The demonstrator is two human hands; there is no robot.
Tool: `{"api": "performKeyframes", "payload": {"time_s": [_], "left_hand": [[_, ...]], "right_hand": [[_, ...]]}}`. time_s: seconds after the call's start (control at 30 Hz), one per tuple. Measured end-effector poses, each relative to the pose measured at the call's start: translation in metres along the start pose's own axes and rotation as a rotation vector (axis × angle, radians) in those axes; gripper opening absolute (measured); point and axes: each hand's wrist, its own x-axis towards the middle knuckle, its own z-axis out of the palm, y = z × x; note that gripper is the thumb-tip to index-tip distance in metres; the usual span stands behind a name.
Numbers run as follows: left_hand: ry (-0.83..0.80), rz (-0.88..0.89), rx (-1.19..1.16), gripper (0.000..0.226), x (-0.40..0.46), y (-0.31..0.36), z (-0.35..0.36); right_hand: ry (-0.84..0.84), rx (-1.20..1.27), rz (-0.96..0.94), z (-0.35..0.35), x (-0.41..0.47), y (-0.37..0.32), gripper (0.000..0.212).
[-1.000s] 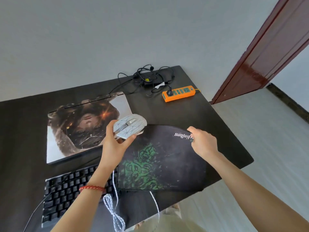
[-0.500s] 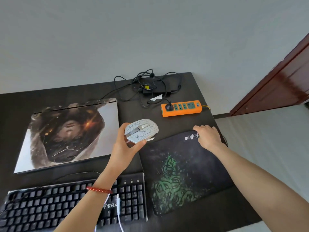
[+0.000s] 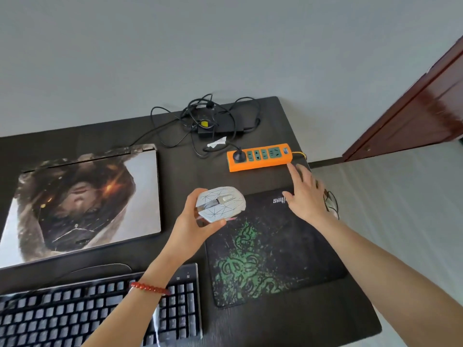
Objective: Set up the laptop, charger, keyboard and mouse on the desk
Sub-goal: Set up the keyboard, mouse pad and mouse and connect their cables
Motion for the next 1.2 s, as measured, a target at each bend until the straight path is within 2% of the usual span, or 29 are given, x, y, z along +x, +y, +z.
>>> {"api": "performKeyframes", "payload": {"time_s": [0.03, 0.1, 0.17, 0.23, 0.33, 0.4, 0.47, 0.53, 0.67, 0.8, 0.87, 0.93, 0.97, 1.03, 1.1, 1.2], "left_hand": [[-0.054, -0.016, 0.001, 0.063, 0.003, 0.000, 0.001], [-0.185, -0.038, -0.011, 0.061, 0.009, 0.002, 0.004], [-0.307, -0.027, -0.021, 0.058, 0.015, 0.006, 0.011], [-0.378, -0.045, -0.022, 0.058, 0.019, 0.008, 0.018], [-0.357, -0.157, 0.047, 0.071, 0.019, 0.004, 0.023], [-0.315, -0.201, 0.177, 0.081, 0.017, -0.003, 0.016], [-0.282, -0.214, 0.346, 0.069, 0.011, -0.011, 0.004], [-0.236, -0.227, 0.472, 0.053, 0.001, -0.021, -0.007], [-0.115, -0.212, 0.561, 0.036, -0.015, -0.032, -0.013], [0.029, -0.096, 0.565, 0.047, -0.030, -0.040, -0.025], [0.025, -0.166, 0.661, 0.055, -0.042, -0.049, -0.038], [-0.053, -0.326, 0.817, 0.067, -0.058, -0.059, -0.058], [-0.095, -0.386, 0.857, 0.071, -0.066, -0.064, -0.065], [-0.087, -0.428, 0.841, 0.071, -0.083, -0.072, -0.078], [0.026, -0.407, 0.781, 0.063, -0.102, -0.078, -0.094], [0.196, -0.394, 0.743, 0.048, -0.128, -0.084, -0.115]], "right_hand": [[-0.005, 0.191, -0.092, -0.006, -0.010, -0.010, 0.077], [-0.184, 0.469, -0.278, -0.017, -0.038, -0.036, 0.090], [-0.320, 0.466, -0.403, -0.020, -0.061, -0.056, 0.099], [-0.289, 0.343, -0.417, -0.015, -0.068, -0.061, 0.095], [-0.186, 0.076, -0.352, -0.006, -0.071, -0.053, 0.084], [-0.143, -0.019, -0.193, 0.005, -0.078, -0.039, 0.082], [-0.068, -0.024, 0.047, 0.016, -0.086, -0.024, 0.076], [-0.018, -0.026, 0.203, 0.025, -0.091, -0.019, 0.073], [-0.043, -0.062, 0.251, 0.048, -0.095, -0.033, 0.074], [-0.066, -0.127, 0.339, 0.053, -0.094, -0.043, 0.079], [-0.087, -0.140, 0.378, 0.047, -0.096, -0.049, 0.085], [-0.036, -0.098, 0.292, 0.041, -0.098, -0.068, 0.079], [-0.005, -0.064, 0.189, 0.039, -0.099, -0.079, 0.072], [-0.012, -0.001, -0.135, 0.039, -0.103, -0.111, 0.057], [-0.148, 0.057, -0.487, 0.045, -0.109, -0.154, 0.050], [-0.403, 0.057, -0.813, 0.066, -0.125, -0.218, 0.049]]}}
